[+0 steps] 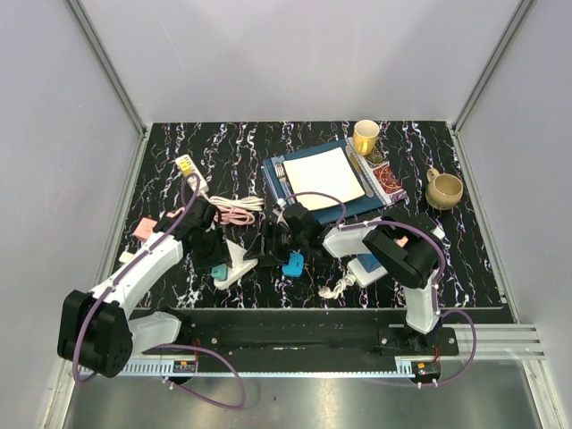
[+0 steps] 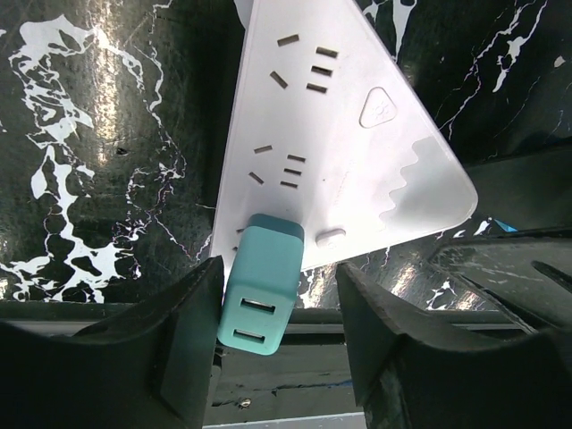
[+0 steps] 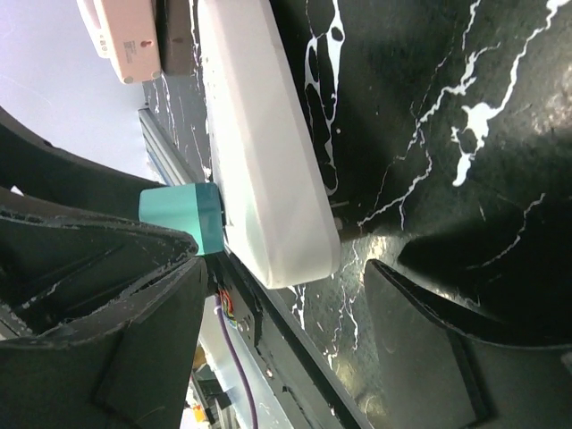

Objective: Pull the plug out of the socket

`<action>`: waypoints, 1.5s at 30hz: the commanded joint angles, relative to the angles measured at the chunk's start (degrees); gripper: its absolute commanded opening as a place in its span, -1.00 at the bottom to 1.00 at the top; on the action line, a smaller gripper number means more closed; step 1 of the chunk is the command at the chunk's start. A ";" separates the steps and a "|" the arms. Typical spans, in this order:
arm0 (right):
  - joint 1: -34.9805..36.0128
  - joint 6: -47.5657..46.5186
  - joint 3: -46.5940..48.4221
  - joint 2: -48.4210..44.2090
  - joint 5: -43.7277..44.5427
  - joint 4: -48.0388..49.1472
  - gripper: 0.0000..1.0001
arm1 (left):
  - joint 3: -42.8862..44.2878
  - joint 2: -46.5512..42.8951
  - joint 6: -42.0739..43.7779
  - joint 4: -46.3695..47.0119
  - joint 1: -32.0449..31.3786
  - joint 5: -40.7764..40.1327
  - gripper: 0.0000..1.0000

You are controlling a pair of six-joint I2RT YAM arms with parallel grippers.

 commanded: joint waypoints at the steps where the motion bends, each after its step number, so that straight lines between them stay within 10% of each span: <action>1: 0.41 1.33 3.29 2.09 -1.41 3.88 0.52 | -0.11 0.67 0.16 2.34 0.11 2.18 0.01; 14: 0.41 3.00 3.83 7.28 -2.64 9.94 0.04 | 0.33 0.67 0.78 2.51 0.11 3.06 -1.00; 28: 0.49 7.39 0.13 10.27 -0.01 17.42 -0.63 | 3.49 0.58 3.41 2.78 1.16 6.83 -1.00; 45: 2.69 4.49 1.01 10.27 6.32 9.69 -0.79 | 8.67 1.80 8.69 0.14 4.32 2.00 -1.00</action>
